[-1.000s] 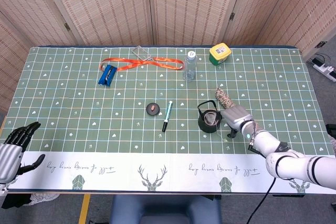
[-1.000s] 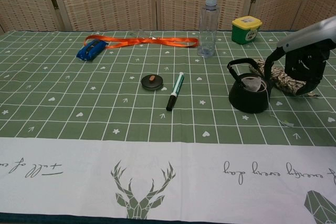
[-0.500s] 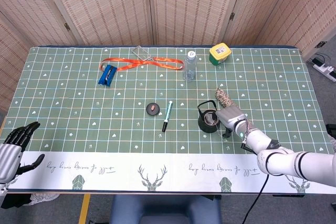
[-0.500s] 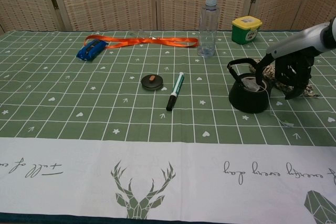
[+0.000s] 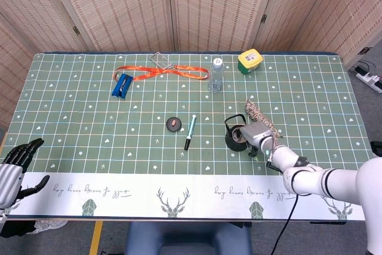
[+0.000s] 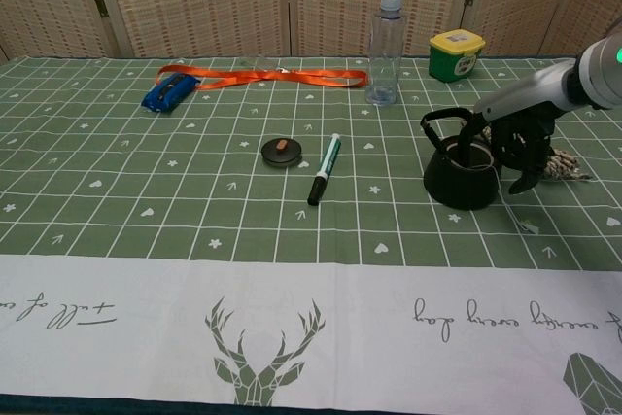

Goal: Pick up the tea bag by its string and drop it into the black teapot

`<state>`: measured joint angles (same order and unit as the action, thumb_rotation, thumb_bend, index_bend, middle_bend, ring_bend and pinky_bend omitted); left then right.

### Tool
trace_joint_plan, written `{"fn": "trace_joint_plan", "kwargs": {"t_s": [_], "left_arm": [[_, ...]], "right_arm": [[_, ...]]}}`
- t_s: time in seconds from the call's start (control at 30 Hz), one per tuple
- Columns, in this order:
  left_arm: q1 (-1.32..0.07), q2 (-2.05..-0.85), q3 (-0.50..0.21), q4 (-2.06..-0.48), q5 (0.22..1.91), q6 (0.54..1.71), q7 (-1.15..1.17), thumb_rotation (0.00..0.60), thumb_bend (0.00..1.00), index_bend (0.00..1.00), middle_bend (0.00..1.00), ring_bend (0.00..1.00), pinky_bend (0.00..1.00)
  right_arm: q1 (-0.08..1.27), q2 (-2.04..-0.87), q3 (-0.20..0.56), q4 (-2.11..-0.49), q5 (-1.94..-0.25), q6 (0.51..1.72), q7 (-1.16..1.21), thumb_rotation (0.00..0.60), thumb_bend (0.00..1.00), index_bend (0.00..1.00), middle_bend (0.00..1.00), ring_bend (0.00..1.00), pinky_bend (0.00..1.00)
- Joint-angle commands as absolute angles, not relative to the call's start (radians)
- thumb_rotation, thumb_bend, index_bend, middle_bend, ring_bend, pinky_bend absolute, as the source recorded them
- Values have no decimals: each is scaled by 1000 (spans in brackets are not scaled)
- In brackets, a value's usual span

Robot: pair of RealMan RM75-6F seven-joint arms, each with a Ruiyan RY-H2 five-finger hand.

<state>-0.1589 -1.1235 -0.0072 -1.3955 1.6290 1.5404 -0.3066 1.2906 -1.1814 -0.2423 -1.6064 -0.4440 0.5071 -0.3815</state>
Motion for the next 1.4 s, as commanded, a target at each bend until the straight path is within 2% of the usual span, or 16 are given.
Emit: {"fn": "trace_joint_plan", "kwargs": {"t_s": [0.03,0.2,0.27,0.33,0.4,0.47,0.57,0.67,0.8,0.87,0.93,1.03,1.4], "left_arm": [[-159,-1124,-7,-1395,1630,1541,-303,600,290,53,61,115,133],[-159,-1128,-6,-1397,1632,1539,-287,600,290,53,61,117,133],[-159,-1130,-5,-1399,1634,1540,-279,600,290,53,61,117,133],[-159,-1133,-5,-1400,1634,1539,-266,600,290,53,61,117,134],[-159,-1135,-4,-1402,1634,1536,-251,600,290,53,61,117,134],[-159,-1139,-2,-1406,1633,1532,-234,600,290,53,61,117,134],[-157,-1138,3,-1420,1634,1527,-213,600,290,53,61,117,135],[-153,-1132,11,-1443,1652,1539,-201,600,290,53,61,117,135],[-148,-1128,23,-1465,1662,1535,-165,600,289,53,61,117,135],[-148,-1127,26,-1479,1661,1525,-142,600,290,53,61,117,136],[-149,-1126,30,-1489,1667,1522,-127,600,290,53,61,117,137],[-149,-1126,35,-1494,1695,1539,-121,600,289,53,61,117,138],[-141,-1134,36,-1490,1697,1549,-95,600,289,53,61,117,139]], "right_arm": [[1264,-1105,-231,-1686,-496,557,-351,600,286,245,720,602,591],[1169,-927,-224,-1872,-654,676,-303,600,285,245,691,596,591],[1091,-840,-223,-1957,-771,771,-270,600,286,241,654,581,583],[991,-759,-230,-2025,-899,885,-223,600,286,203,579,540,539],[889,-703,-240,-2058,-1018,1010,-169,600,285,131,454,471,447],[756,-668,-254,-2054,-1148,1192,-120,600,285,92,368,417,375],[568,-675,-269,-2005,-1267,1447,-89,600,286,72,256,314,249],[405,-739,-272,-1926,-1337,1638,-66,600,286,72,164,228,158],[238,-858,-255,-1803,-1377,1795,-12,600,286,68,56,134,67],[170,-925,-228,-1727,-1377,1852,48,600,286,68,38,111,32],[128,-969,-206,-1658,-1369,1861,102,600,285,68,35,98,5],[113,-969,-187,-1616,-1359,1810,168,600,286,68,22,82,0],[112,-955,-136,-1610,-1410,1705,178,600,286,68,16,70,0]]}}
